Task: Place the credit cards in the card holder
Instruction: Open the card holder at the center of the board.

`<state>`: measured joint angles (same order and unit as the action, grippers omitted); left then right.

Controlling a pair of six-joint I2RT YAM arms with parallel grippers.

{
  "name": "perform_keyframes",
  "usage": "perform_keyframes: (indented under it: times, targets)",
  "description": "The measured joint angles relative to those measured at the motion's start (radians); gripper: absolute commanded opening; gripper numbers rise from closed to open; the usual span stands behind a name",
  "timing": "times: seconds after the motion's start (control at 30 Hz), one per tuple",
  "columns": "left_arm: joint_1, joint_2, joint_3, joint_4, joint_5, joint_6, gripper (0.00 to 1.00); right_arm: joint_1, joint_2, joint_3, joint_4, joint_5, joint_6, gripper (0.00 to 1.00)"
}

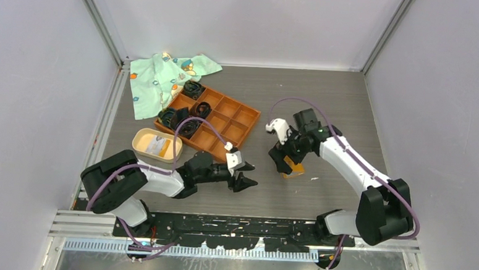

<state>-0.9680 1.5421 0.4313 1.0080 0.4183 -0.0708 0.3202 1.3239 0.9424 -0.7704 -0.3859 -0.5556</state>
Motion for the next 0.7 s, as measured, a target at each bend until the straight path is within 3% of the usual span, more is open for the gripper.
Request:
perform_keyframes:
  times: [0.2, 0.27, 0.37, 0.6, 0.7]
  targets:
    - [0.0, -0.03, -0.045, 0.004, -0.026, -0.004, 0.55, 0.108, 0.01, -0.09, 0.068, 0.214, -0.05, 1.0]
    - [-0.001, -0.035, -0.048, 0.005, -0.029, -0.007, 0.54, 0.127, 0.02, -0.102, 0.089, 0.278, -0.058, 0.95]
    - [-0.001, -0.035, -0.048, 0.006, -0.034, -0.013, 0.54, 0.153, 0.038, -0.117, 0.116, 0.385, -0.07, 0.78]
    - [-0.001, -0.037, -0.05, 0.006, -0.042, -0.023, 0.54, 0.162, 0.04, -0.117, 0.133, 0.48, -0.067, 0.22]
    - [-0.001, -0.043, -0.057, 0.007, -0.041, -0.016, 0.54, 0.156, 0.039, -0.112, 0.131, 0.486, -0.06, 0.06]
